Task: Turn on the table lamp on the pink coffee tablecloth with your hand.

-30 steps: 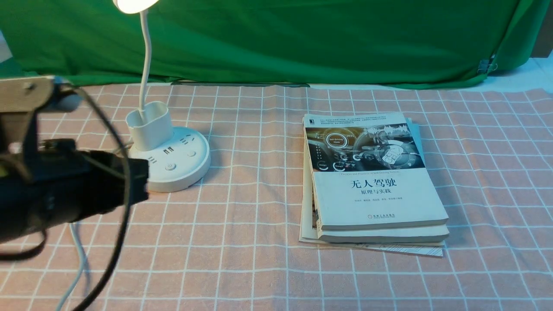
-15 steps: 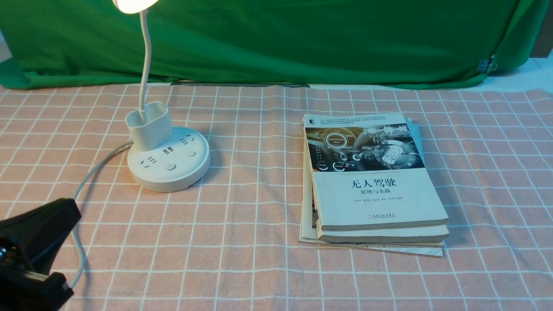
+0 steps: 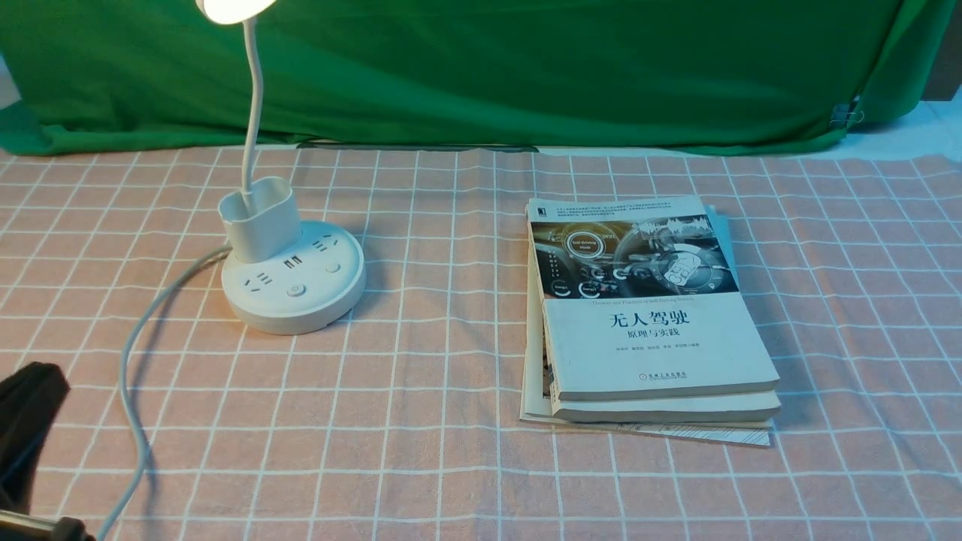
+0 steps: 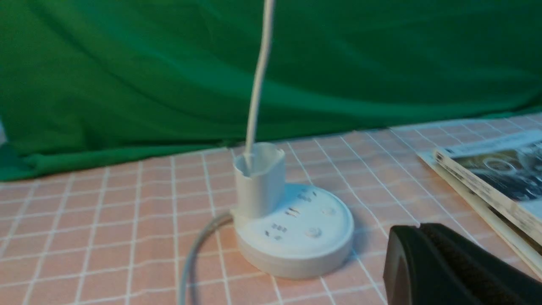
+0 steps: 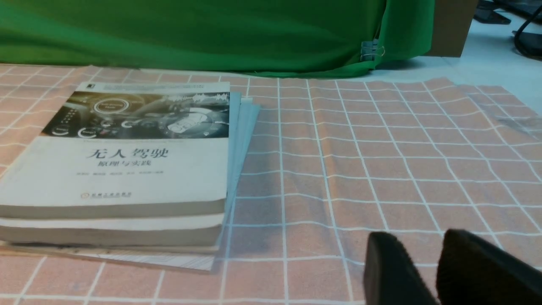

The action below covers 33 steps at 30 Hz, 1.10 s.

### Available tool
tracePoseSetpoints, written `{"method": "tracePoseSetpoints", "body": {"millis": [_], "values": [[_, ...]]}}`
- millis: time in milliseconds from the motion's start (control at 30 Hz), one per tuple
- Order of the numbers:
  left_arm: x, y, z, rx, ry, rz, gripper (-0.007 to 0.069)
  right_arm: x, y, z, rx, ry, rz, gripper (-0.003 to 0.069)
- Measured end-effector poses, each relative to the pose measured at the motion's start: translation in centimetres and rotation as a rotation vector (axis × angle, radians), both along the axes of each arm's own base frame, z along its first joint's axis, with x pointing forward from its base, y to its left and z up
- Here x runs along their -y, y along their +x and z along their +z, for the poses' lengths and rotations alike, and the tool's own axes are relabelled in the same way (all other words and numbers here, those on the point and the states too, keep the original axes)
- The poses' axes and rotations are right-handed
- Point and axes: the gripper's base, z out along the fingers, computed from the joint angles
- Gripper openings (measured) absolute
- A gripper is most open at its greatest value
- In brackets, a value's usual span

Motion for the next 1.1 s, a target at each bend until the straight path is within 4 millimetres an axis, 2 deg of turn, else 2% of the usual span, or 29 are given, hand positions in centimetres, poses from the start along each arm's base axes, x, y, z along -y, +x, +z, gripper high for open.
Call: {"method": "tracePoseSetpoints", "body": {"millis": [133, 300, 367, 467, 533, 1100], "values": [[-0.8, -0.7, -0.6, 0.055, -0.028, 0.095, 0.0023, 0.0, 0.0, 0.0, 0.0, 0.0, 0.0, 0.0239], [-1.4, -1.9, -2.3, 0.094, -0.045, 0.183, 0.0023, 0.0, 0.0, 0.0, 0.0, 0.0, 0.0, 0.0239], [-1.5, -2.0, -2.7, 0.06, -0.052, 0.188, 0.0023, 0.0, 0.0, 0.0, 0.0, 0.0, 0.0, 0.0239], [-1.4, -2.2, -4.7, -0.15, -0.092, 0.188, 0.0023, 0.0, 0.0, 0.0, 0.0, 0.0, 0.0, 0.0239], [-1.3, -2.3, -5.2, -0.199, -0.061, 0.181, 0.0023, 0.0, 0.0, 0.0, 0.0, 0.0, 0.0, 0.0239], [-1.0, -2.3, -5.3, -0.207, -0.032, 0.146, 0.0023, 0.0, 0.0, 0.0, 0.0, 0.0, 0.0, 0.0239]]}}
